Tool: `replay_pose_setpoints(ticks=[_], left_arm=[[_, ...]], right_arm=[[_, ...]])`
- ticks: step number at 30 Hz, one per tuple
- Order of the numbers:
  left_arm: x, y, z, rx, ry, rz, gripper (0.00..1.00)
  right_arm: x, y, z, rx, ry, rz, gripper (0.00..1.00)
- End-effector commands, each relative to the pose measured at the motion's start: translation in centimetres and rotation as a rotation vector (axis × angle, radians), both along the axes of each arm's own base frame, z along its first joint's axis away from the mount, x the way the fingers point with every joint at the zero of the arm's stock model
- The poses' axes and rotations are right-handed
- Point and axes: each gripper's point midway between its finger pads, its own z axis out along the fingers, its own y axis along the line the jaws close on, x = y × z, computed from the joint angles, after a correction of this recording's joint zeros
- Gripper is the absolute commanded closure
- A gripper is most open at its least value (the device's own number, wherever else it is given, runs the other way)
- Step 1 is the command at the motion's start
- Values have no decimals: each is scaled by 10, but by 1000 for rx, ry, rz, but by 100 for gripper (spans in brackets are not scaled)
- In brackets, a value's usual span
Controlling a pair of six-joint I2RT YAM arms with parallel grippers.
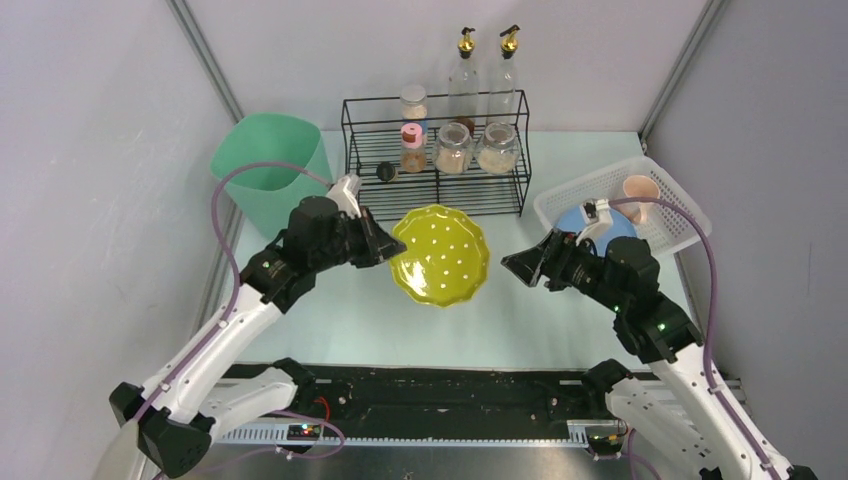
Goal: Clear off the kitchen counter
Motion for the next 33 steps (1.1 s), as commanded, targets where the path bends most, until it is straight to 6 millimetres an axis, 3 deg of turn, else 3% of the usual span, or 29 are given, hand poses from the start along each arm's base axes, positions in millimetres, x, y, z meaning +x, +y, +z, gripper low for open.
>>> replay_pose_setpoints(ticks=[1, 11, 20, 33], left_arm=[[-8, -19, 60, -234, -145, -71, 100], [-20, -20, 40, -259, -126, -103, 100], [-23, -19, 38, -260, -133, -114, 100], [-26, -20, 35, -282, -128, -122, 100]], right_arm=[[4, 11, 20, 41, -25, 31, 20], [15, 36, -21, 19, 77, 74, 21], [16, 50, -38, 34, 117, 104, 24], [16, 64, -42, 77, 145, 131, 46]])
